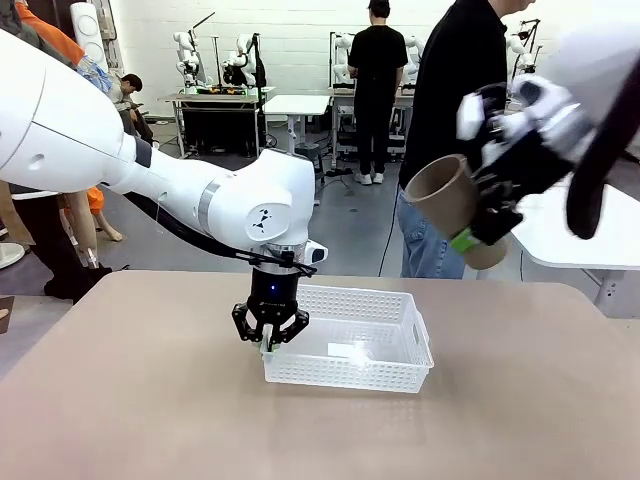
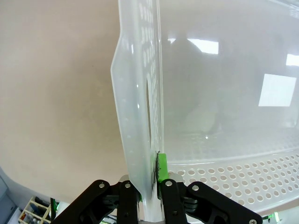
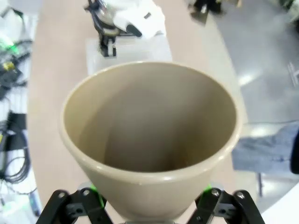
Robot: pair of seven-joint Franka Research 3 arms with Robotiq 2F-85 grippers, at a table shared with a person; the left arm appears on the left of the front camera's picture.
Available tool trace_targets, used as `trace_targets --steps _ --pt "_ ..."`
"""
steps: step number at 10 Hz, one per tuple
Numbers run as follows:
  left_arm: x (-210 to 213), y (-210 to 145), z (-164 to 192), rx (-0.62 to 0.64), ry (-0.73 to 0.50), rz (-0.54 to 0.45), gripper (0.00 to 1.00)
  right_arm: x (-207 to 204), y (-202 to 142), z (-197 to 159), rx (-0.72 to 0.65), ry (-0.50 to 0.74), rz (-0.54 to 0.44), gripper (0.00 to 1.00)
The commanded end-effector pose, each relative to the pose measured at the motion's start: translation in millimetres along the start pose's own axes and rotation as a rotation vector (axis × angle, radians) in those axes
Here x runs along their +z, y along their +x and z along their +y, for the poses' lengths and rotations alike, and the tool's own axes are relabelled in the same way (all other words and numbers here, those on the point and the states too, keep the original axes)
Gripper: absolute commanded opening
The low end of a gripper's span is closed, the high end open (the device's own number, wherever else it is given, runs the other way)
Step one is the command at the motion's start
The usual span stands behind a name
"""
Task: Clean and organize the cups into the basket.
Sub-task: Pick up the Organizing basket and move it to the center of the table, then pick up the Reusable plastic cup from the right side of the table and place it inside the Organizing basket.
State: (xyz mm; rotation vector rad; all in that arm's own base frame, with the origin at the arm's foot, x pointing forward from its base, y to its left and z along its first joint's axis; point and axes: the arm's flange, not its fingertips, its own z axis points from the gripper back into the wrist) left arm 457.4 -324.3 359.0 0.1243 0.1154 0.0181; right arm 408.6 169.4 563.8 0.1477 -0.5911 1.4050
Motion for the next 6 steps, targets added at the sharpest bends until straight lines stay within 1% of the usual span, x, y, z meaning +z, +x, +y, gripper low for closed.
trace_targets --steps 1,2,4,6 --pt "0 0 1 -0.006 -0.002 -0.005 0.0 -43 29 -19 -0.011 0.077 0.175 0.83" --pt "0 0 1 -0.006 -0.002 -0.005 0.0 -69 47 -13 0.019 0.092 0.225 0.83" --pt "0 0 1 -0.006 -0.002 -0.005 0.0 -112 63 -4 0.072 0.158 0.315 0.83" --pt "0 0 1 -0.006 -0.002 -0.005 0.0 -129 65 3 0.097 0.209 0.316 0.83"
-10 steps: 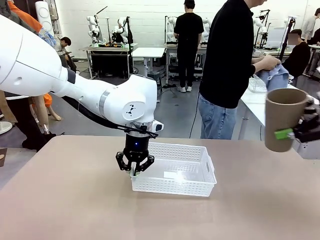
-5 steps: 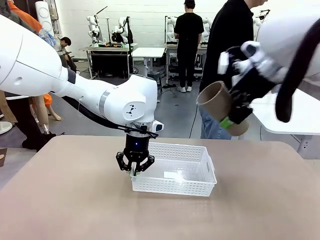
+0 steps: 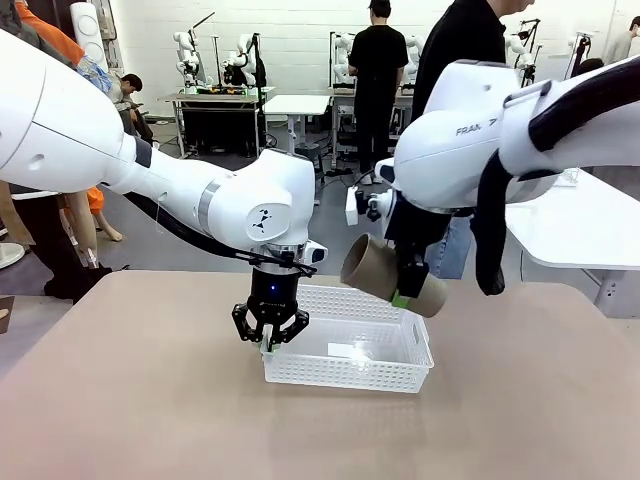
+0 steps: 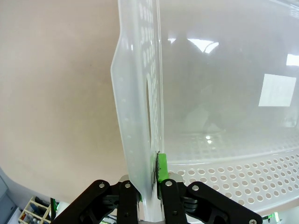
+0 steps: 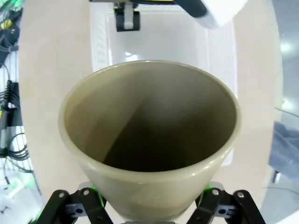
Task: Clean and organize the cups into the basket.
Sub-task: Pick up the Organizing basket and move it to the center of the table, then pick up the Reusable plastic cup from the right side of the table and place it inside the Organizing basket.
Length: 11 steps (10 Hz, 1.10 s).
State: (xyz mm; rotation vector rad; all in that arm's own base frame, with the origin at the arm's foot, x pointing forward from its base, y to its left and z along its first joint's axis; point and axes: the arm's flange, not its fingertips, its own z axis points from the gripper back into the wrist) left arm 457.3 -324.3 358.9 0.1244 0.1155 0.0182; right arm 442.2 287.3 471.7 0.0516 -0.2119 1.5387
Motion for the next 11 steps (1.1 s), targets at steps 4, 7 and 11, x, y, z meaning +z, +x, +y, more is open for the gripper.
trace_targets --steps 4,7,11 --pt "0 0 1 -0.006 -0.002 -0.005 0.0 0 0 0 0.0 0.0 0.0 0.83" --pt "0 0 1 -0.006 -0.002 -0.005 0.0 0 0 0 0.0 0.0 0.0 0.83" --pt "0 0 1 -0.006 -0.002 -0.005 0.0 -25 13 -6 0.073 0.03 -0.027 0.83"
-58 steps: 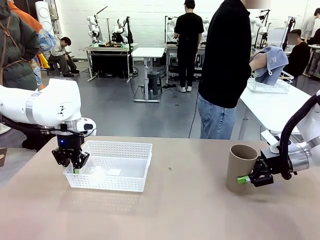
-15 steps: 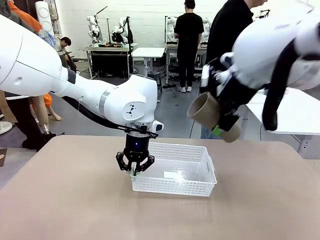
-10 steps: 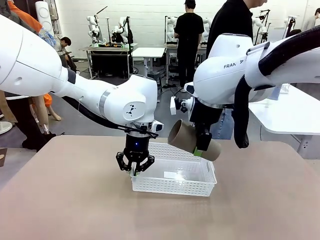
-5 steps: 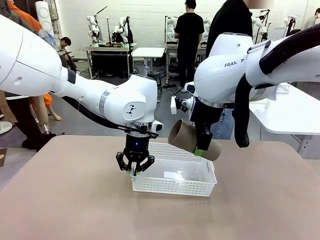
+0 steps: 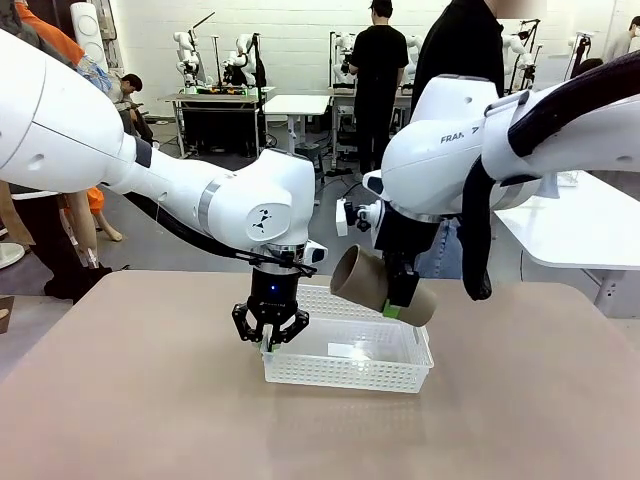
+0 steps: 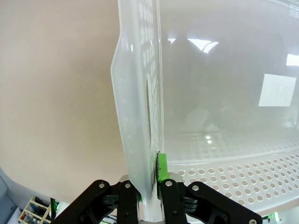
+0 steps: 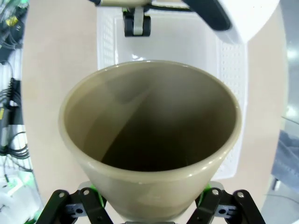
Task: Clean and organize the cups into the basket.
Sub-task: Pick up the Organizing basket and move it to the center of the table, then pick up the Reusable plastic cup from the right side of the table and place it inside the Organizing basket.
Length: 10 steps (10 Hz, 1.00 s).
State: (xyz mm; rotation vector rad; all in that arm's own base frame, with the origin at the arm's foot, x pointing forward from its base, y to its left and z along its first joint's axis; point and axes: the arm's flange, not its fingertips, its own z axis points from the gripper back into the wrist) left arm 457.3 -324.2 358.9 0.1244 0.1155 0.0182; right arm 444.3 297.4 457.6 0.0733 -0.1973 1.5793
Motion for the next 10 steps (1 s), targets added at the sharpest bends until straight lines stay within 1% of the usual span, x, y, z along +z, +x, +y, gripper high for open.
trace_targets --steps 1,4,6,7,8,10 --pt "0 0 1 -0.006 -0.002 -0.005 0.0 -17 10 -9 0.036 0.012 -0.012 0.83" --pt "0 0 1 -0.006 -0.002 -0.005 0.0 -35 6 -17 0.027 0.038 -0.006 0.83" --pt "0 0 1 -0.006 -0.002 -0.005 0.0 -46 0 -18 0.042 0.052 -0.02 0.83" --pt "0 0 1 -0.006 -0.002 -0.005 0.0 -54 -2 -19 0.041 0.052 -0.001 0.83" --pt "0 0 1 -0.006 -0.002 -0.005 0.0 -63 -4 -23 0.037 0.076 0.005 0.83" --pt "0 0 1 -0.006 -0.002 -0.005 0.0 -74 -5 -25 0.049 0.079 0.009 0.83"
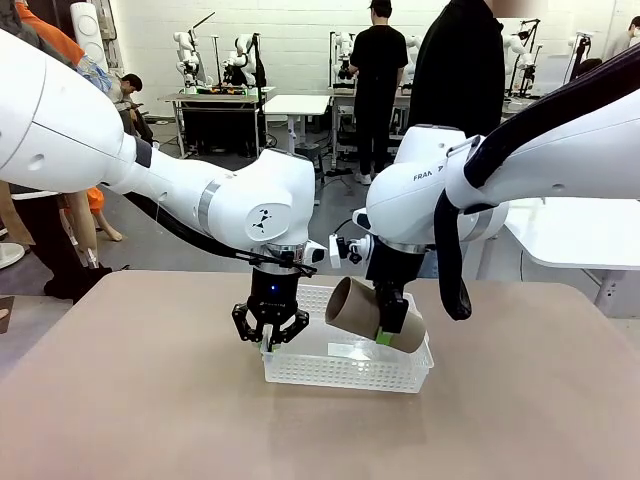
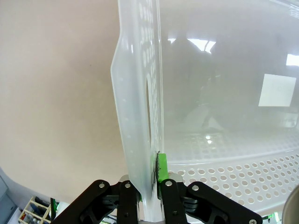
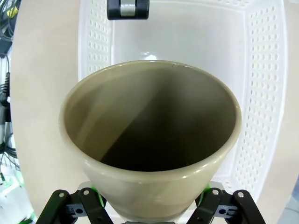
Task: Clean and organize the cups into the basket.
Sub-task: Pick up the Organizing basket and move it to the center of the table, then pick up the Reusable plastic cup from the right side of the table and place it inside the Organizing basket.
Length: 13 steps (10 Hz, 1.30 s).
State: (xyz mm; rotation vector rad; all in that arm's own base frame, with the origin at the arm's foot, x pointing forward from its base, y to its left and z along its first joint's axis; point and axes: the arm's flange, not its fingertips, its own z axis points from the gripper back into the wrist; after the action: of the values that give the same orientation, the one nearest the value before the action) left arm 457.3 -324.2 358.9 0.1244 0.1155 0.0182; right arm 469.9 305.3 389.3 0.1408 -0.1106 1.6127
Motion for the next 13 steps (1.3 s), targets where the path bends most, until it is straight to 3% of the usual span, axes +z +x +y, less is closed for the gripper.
trace_targets --steps 1,13 --pt "0 0 1 -0.006 -0.002 -0.005 0.0 -7 -1 -7 0.032 -0.022 -0.007 0.83" --pt "0 0 1 -0.006 -0.002 -0.005 0.0 -42 5 -17 0.06 0.056 0.007 0.83"
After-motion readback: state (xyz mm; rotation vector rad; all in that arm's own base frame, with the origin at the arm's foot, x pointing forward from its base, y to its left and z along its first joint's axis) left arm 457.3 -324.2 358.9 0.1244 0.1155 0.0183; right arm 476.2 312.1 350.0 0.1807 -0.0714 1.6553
